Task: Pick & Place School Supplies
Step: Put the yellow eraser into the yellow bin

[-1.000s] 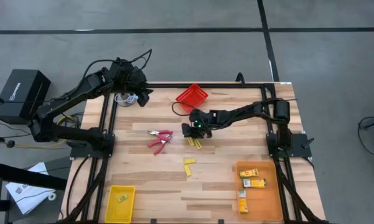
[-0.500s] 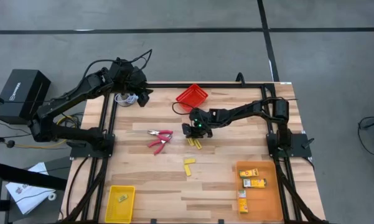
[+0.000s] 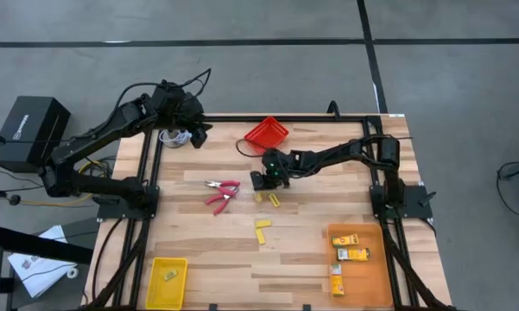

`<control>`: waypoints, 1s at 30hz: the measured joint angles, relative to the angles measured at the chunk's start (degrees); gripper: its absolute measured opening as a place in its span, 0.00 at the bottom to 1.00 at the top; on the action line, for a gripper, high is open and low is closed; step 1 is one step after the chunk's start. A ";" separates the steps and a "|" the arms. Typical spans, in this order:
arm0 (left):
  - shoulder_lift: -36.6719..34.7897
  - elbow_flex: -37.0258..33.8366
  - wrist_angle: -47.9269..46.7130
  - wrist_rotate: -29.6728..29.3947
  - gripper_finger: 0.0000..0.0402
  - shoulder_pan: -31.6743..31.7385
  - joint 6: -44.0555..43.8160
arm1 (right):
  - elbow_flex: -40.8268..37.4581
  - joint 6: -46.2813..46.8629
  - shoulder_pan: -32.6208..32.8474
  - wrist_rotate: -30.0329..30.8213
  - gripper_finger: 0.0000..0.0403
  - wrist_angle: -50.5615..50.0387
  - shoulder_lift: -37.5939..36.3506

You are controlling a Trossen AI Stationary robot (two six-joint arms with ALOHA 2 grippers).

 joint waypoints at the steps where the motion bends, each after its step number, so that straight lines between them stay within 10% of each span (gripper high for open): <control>1: 0.00 0.00 0.03 0.00 0.46 0.00 0.00 | 0.53 -0.68 -0.26 0.04 0.05 0.91 -1.09; 14: 0.00 0.00 0.47 0.04 0.46 0.85 -0.15 | 17.17 -13.50 3.37 1.76 0.05 -9.98 -14.51; 21: -1.54 0.00 0.33 -0.04 0.46 2.19 5.91 | 24.24 -22.94 8.53 12.23 0.05 -18.82 -14.37; 30: -13.78 0.00 1.53 7.60 0.46 2.49 -0.66 | 24.46 -30.33 8.09 8.85 0.05 -16.47 -11.23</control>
